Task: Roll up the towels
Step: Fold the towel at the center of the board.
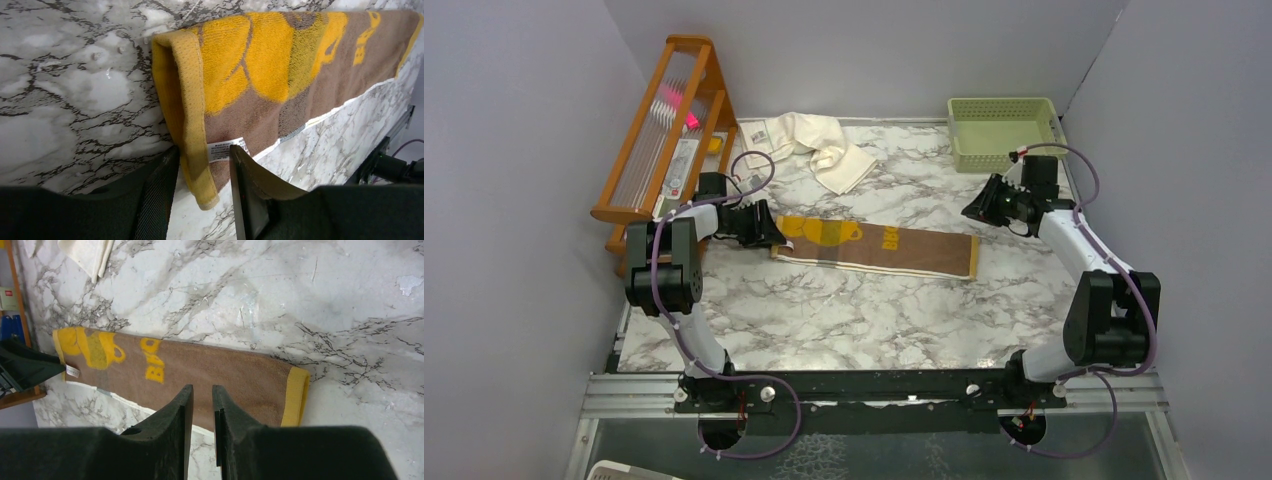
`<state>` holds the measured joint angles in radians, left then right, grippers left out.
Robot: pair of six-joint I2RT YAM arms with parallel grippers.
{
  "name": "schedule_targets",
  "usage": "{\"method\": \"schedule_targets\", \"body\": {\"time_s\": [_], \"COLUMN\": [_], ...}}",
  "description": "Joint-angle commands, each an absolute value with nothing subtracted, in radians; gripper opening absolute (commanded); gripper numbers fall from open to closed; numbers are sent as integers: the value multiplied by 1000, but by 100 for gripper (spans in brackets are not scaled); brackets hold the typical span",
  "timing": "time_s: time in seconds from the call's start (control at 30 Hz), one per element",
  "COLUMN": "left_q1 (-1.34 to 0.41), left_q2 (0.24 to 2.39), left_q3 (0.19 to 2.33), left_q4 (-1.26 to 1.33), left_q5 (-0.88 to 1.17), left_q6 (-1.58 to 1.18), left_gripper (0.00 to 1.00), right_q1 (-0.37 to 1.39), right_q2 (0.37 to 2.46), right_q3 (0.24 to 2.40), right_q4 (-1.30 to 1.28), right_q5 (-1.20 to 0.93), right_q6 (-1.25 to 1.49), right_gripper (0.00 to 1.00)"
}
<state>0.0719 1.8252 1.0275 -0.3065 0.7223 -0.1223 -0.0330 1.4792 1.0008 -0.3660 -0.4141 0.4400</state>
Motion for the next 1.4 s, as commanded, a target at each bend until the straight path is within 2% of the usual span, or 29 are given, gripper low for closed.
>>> {"method": "schedule_targets", "body": {"time_s": [0.0, 0.13, 0.2, 0.27, 0.33, 0.37, 0.5, 0.9, 1.0, 1.13, 1.37], "left_q1": [66, 52, 46, 46, 46, 46, 52, 59, 55, -18, -320], "left_q2": [1887, 1902, 1910, 1917, 1914, 1909, 1858, 1487, 1428, 1440, 1643], "left_q3": [1014, 1010, 1009, 1009, 1009, 1010, 1033, 1099, 1111, 1161, 1354], "left_q4": [-342, -341, -341, -341, -342, -343, -367, -485, -520, -609, -760], "left_q5": [732, 748, 747, 745, 734, 724, 660, 115, 42, -40, -188], "left_q6": [-104, -113, -118, -123, -127, -127, -137, -247, -258, -296, -341], "left_gripper": [45, 44, 39, 23, 1, 0, 0, 0, 0, 0, 0], "right_q1": [-36, -37, -35, -36, -36, -37, -36, -35, -35, -34, -32], "right_q2": [1461, 1461, 1459, 1459, 1460, 1460, 1457, 1457, 1460, 1468, 1445], "right_q3": [978, 970, 969, 966, 966, 967, 968, 956, 955, 962, 965], "right_q4": [-356, -348, -347, -345, -344, -345, -348, -330, -336, -347, -376], "right_q5": [-434, -441, -444, -448, -451, -454, -462, -491, -487, -486, -476], "right_q6": [429, 430, 430, 428, 429, 427, 424, 427, 429, 432, 427], "right_gripper": [22, 22, 22, 22, 22, 22, 22, 21, 21, 21, 21]}}
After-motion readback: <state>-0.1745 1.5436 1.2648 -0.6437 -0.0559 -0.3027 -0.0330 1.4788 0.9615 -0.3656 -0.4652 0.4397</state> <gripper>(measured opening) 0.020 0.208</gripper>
